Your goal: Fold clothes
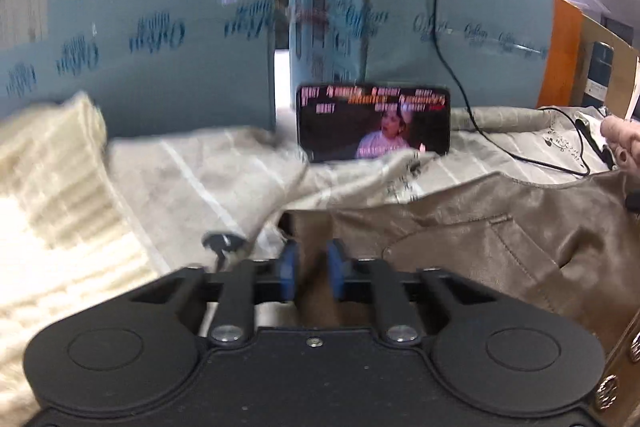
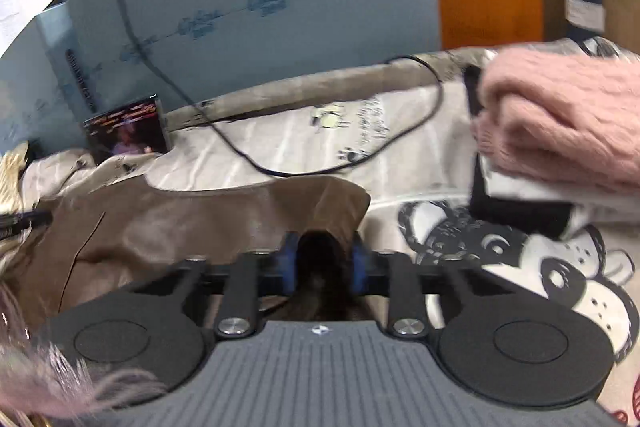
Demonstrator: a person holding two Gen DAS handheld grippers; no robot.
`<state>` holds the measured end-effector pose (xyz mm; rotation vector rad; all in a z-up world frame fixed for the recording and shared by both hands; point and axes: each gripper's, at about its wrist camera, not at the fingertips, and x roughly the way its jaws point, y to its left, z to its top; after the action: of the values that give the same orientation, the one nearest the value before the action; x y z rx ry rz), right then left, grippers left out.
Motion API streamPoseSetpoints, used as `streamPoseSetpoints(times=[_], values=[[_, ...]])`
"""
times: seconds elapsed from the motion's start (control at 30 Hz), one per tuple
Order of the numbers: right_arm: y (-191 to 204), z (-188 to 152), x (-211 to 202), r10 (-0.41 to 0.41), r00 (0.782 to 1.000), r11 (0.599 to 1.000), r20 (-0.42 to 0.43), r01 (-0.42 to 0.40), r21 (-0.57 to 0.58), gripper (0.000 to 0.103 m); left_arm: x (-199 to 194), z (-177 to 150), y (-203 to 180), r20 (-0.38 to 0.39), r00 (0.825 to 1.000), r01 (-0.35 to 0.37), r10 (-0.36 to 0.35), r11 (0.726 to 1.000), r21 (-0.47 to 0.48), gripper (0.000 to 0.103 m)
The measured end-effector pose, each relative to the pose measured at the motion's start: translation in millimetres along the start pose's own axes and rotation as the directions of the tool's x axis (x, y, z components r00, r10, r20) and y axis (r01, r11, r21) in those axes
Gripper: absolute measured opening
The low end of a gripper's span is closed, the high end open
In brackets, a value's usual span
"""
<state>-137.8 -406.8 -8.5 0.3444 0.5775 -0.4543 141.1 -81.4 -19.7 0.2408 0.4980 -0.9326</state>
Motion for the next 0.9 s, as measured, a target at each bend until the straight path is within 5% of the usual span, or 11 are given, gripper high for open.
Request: streamPoseSetpoints(times=[0.17, 0.27, 0.37, 0.43, 0.5, 0.63, 0.73, 0.9], values=[[10, 14, 7, -0.041, 0.998, 0.996, 0.041, 0.044, -0.08, 0.01, 3, 13, -11, 0.058, 0.998, -0.006, 0.007, 1.0, -0.01, 0.008], [10, 25, 18, -0.079, 0.996, 0.991, 0.032, 0.082, -0.104, 0.011, 16, 17, -15, -0.014, 1.0, -0.003, 0.003, 1.0, -0.006, 0.009], [9, 28, 26, -0.103, 0.995, 0.987, -0.013, 0.1, -0.126, 0.031, 20, 13, -13, -0.079, 0.997, -0.002, 0.002, 1.0, -0.009, 0.016], [12, 29, 22, -0.114, 0.993, 0.983, 0.001, 0.113, -0.143, 0.071, 16, 14, -9, -0.083, 0.996, 0.011, -0.014, 0.999, -0.031, 0.023], [16, 32, 13, -0.119, 0.992, 0.981, 0.04, 0.124, -0.151, 0.072, 7, 15, -4, -0.065, 0.997, 0.028, -0.032, 0.998, -0.056, 0.03], [31, 33, -13, -0.121, 0.985, 0.969, 0.12, 0.143, -0.2, 0.078, -30, 13, 2, 0.014, 0.999, 0.048, -0.047, 0.997, -0.055, 0.061], [43, 27, -36, -0.062, 0.987, 0.969, 0.15, 0.096, -0.226, 0.082, -63, 0, -2, 0.06, 0.991, 0.121, -0.119, 0.992, -0.028, 0.063], [60, 2, -58, 0.052, 0.996, 0.978, 0.074, -0.036, -0.206, 0.082, -97, -32, -29, 0.023, 0.976, 0.216, -0.217, 0.974, 0.067, 0.063]])
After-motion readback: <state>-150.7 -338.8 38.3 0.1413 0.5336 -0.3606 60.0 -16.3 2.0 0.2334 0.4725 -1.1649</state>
